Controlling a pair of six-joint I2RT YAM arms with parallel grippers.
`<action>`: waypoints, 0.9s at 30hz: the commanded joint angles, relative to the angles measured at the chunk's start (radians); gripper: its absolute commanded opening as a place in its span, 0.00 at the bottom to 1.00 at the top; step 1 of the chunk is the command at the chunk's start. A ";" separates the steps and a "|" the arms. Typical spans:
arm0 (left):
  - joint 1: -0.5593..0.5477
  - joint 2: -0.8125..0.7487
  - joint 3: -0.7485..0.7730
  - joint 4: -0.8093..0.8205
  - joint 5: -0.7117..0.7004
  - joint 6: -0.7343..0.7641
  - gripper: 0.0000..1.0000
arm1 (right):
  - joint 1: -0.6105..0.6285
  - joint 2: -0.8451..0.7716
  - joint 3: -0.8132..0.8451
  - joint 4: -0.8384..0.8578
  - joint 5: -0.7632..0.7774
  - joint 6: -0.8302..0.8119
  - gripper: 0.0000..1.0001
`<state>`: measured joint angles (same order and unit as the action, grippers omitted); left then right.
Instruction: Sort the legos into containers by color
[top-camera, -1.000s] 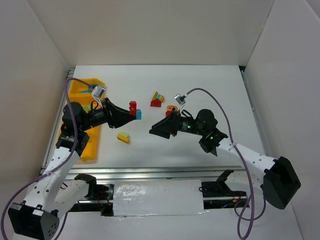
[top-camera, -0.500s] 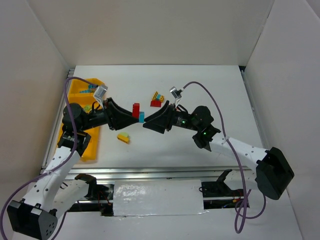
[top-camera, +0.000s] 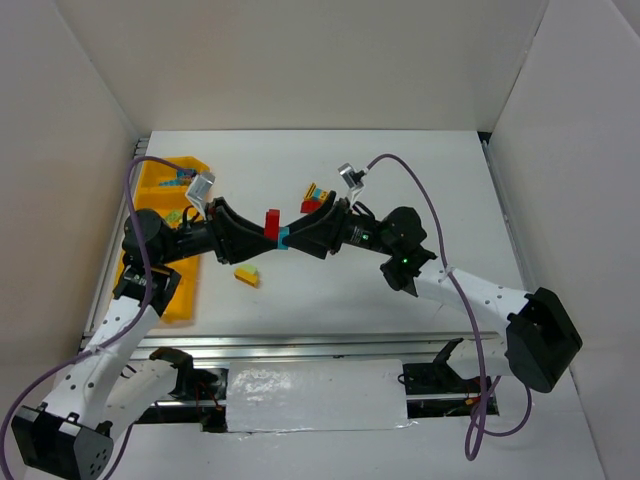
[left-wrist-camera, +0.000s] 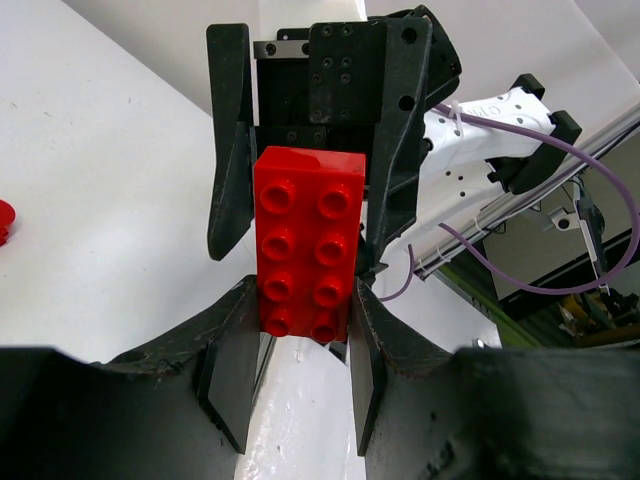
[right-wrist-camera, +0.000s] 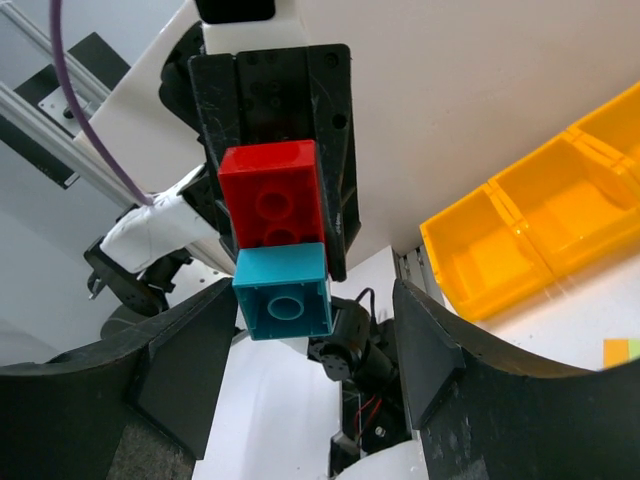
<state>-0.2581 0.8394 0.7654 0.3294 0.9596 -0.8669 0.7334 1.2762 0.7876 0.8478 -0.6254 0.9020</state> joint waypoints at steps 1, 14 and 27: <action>-0.003 -0.017 0.008 0.043 0.018 0.005 0.00 | 0.003 -0.001 0.012 0.119 -0.026 0.005 0.71; -0.004 -0.023 0.011 0.039 0.001 -0.004 0.00 | 0.008 0.037 0.022 0.152 -0.045 0.031 0.64; 0.017 0.004 0.097 -0.226 -0.117 0.137 0.00 | -0.054 0.051 -0.049 0.223 -0.063 0.018 0.00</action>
<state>-0.2558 0.8379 0.7979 0.1986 0.8974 -0.8139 0.7158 1.3319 0.7811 0.9649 -0.6750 0.9199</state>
